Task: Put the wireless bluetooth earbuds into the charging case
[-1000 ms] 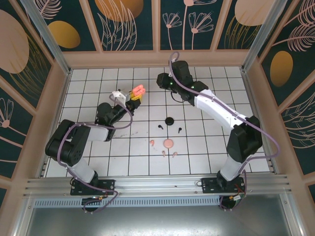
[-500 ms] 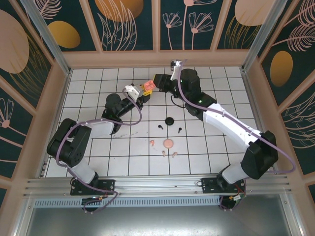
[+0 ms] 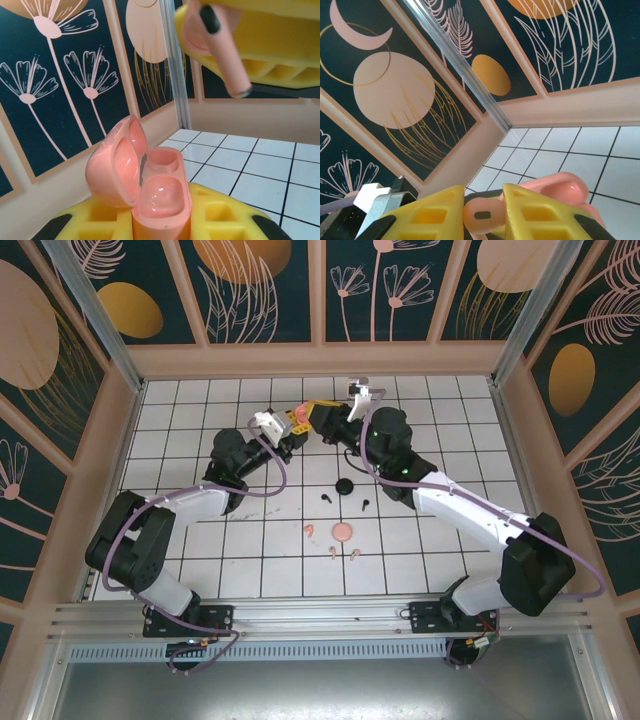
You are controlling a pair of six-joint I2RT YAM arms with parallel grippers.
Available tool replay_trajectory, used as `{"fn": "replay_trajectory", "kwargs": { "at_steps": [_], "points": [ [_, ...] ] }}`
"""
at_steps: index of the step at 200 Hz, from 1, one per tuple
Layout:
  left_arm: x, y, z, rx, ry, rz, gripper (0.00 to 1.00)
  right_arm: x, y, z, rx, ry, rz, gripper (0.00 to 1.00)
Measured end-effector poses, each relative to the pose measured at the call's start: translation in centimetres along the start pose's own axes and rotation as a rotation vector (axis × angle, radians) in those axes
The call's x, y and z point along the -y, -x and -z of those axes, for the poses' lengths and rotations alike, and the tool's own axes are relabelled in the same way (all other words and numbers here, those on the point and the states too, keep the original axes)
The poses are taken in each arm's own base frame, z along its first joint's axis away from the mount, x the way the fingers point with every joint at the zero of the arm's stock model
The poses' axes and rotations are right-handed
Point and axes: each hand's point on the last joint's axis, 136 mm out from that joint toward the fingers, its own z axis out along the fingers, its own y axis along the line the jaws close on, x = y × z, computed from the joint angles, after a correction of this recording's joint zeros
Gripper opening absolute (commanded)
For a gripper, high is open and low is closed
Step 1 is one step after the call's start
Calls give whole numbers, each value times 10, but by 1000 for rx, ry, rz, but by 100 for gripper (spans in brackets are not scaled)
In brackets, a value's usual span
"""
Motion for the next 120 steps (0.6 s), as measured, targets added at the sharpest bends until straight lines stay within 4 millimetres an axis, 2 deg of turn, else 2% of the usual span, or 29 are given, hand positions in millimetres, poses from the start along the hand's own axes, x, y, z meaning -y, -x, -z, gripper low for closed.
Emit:
{"fn": "replay_trajectory", "kwargs": {
  "at_steps": [49,120],
  "points": [
    [2,-1,0,-7,-6,15,0,-6,0,-1,26,32,4,23],
    [2,-1,-1,-7,-7,40,0,2,-14,-3,16,30,-5,23]
  ]
}}
